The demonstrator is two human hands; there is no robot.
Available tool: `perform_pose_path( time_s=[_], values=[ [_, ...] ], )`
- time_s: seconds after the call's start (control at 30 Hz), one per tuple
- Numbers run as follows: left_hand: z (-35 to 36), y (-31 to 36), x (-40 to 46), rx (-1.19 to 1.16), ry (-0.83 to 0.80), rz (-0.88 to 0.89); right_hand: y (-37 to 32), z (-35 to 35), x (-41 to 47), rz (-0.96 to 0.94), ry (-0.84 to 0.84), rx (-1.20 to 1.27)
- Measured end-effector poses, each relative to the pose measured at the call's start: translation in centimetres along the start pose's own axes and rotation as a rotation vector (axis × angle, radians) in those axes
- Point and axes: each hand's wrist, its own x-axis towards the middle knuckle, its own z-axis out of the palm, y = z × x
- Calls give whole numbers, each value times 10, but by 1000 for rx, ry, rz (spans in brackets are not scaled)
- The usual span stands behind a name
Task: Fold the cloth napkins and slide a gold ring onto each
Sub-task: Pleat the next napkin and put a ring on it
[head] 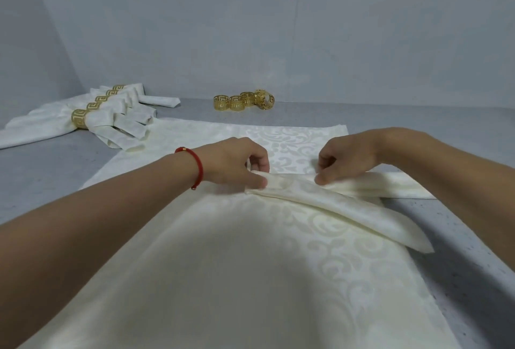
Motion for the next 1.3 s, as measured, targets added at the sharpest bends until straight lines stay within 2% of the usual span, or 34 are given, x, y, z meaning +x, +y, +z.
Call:
perform_pose_path(
  time_s=[0.17,0.27,0.37,0.43,0.53,0.6,0.67,0.8,1.13,1.3],
  values=[
    [11,-1,-2,24,99,48,-12,11,-3,41,118,-50],
    [14,0,-2,-7,107,32,-27,14,-8,-14,191,-196],
    [14,0,-2,-18,112,30,-43,9,-15,-53,192,-302],
    [14,-1,-2,-30,112,21,-41,0,-20,-27,102,-189],
    [14,-2,-3,-50,117,21,-26,-20,-25,-53,-168,266],
    [14,-2,-3,-49,120,24,-13,-29,-29,-138,-241,344],
    [13,-2,-2,-44,117,23,-1,-30,-27,-221,-231,308],
    [11,-2,0,-54,89,-14,10,-17,-13,-255,-70,238],
    [0,-1,9,-156,-48,-185,-7,-4,13,-250,-33,245],
    [-3,-2,7,-221,-132,-177,-5,6,20,-245,4,316]
  ],
)
